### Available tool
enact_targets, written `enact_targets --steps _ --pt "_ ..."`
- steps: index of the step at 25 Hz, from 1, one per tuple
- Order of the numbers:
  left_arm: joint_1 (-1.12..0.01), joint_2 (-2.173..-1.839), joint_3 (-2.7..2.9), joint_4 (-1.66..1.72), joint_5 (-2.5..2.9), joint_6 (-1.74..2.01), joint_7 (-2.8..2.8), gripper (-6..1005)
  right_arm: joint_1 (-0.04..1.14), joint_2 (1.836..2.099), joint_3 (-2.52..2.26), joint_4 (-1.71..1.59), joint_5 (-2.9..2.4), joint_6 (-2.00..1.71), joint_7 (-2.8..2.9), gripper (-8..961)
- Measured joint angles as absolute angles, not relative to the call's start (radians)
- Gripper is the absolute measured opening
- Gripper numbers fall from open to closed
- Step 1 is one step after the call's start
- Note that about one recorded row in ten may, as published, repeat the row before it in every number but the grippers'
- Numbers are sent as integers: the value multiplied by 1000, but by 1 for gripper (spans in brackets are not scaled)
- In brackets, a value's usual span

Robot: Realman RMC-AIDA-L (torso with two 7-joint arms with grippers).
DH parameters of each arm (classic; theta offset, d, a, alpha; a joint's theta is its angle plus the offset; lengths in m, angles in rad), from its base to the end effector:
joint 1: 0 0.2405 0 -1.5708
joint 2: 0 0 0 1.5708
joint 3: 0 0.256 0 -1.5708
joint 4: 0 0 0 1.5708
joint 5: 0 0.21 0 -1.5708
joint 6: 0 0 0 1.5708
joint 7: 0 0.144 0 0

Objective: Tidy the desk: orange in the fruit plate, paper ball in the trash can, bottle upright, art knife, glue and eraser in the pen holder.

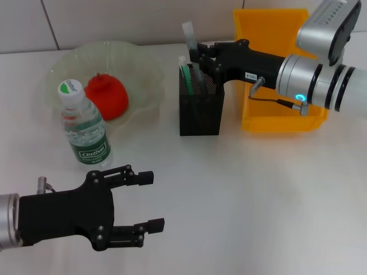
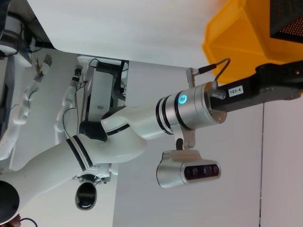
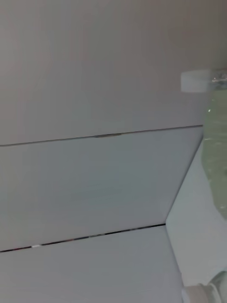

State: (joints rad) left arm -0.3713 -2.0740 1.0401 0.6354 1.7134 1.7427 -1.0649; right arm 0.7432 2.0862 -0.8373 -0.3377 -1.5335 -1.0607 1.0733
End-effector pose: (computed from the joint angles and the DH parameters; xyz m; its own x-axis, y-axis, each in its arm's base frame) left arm -0.2523 0.2613 -0.0252 0.7992 0.1033 0.5921 0.1450 -0.9892 -0.0231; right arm 0.2164 0.4112 -0.0398 0.7660 -0.1829 -0.6162 -0.5095 -0.7573 -0.4086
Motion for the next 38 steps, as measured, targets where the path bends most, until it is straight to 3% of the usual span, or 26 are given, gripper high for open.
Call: enact_targets --steps 17,25,38 --pt "-371 -2074 1040 635 1705 1743 -1065 810 744 2086 -860 -338 -1528 -1051 1067 135" --pt "-371 -2072 1036 635 1705 1746 -1066 810 736 2085 -862 -351 -1529 -1085 1064 535" --pt "-369 -2061 1016 665 1704 1764 -1073 810 590 2083 -1028 -563 -1535 -1198 1085 769"
